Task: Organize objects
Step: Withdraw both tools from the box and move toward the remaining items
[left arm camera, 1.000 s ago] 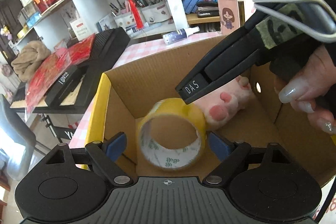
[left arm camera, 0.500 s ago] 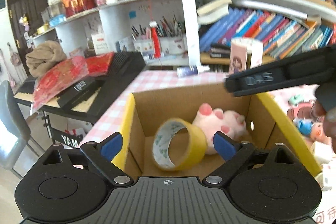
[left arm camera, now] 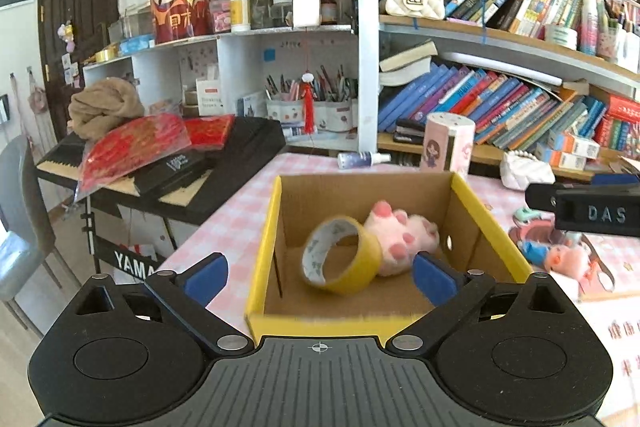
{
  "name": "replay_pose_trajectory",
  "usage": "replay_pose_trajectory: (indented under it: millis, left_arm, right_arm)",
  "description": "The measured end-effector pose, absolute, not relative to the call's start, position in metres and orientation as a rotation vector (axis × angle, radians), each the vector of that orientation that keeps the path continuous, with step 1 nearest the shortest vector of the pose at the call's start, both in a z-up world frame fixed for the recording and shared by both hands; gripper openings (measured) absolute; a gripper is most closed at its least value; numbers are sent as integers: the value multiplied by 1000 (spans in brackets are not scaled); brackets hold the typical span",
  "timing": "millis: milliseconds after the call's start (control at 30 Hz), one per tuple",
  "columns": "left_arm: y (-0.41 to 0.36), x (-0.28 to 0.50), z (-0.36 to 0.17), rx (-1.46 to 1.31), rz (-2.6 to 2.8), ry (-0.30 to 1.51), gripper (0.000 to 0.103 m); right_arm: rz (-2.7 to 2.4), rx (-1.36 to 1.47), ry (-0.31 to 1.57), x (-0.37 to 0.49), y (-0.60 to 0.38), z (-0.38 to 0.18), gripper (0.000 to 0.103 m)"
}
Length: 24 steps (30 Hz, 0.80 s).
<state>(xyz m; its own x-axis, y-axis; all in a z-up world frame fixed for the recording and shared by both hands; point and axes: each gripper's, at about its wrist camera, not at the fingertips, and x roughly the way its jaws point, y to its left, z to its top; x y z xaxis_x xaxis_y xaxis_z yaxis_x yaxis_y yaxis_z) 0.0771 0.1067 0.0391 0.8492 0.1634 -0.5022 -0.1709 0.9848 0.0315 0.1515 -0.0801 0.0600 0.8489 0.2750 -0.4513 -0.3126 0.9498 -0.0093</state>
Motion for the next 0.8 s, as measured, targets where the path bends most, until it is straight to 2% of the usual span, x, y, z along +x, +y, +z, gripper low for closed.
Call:
replay_pose_trajectory:
  millis: [800]
  left_arm:
    - [84,-36,4,32,159,622,100]
  right_arm:
    - [199,-135,589,-6,-98,-3,91]
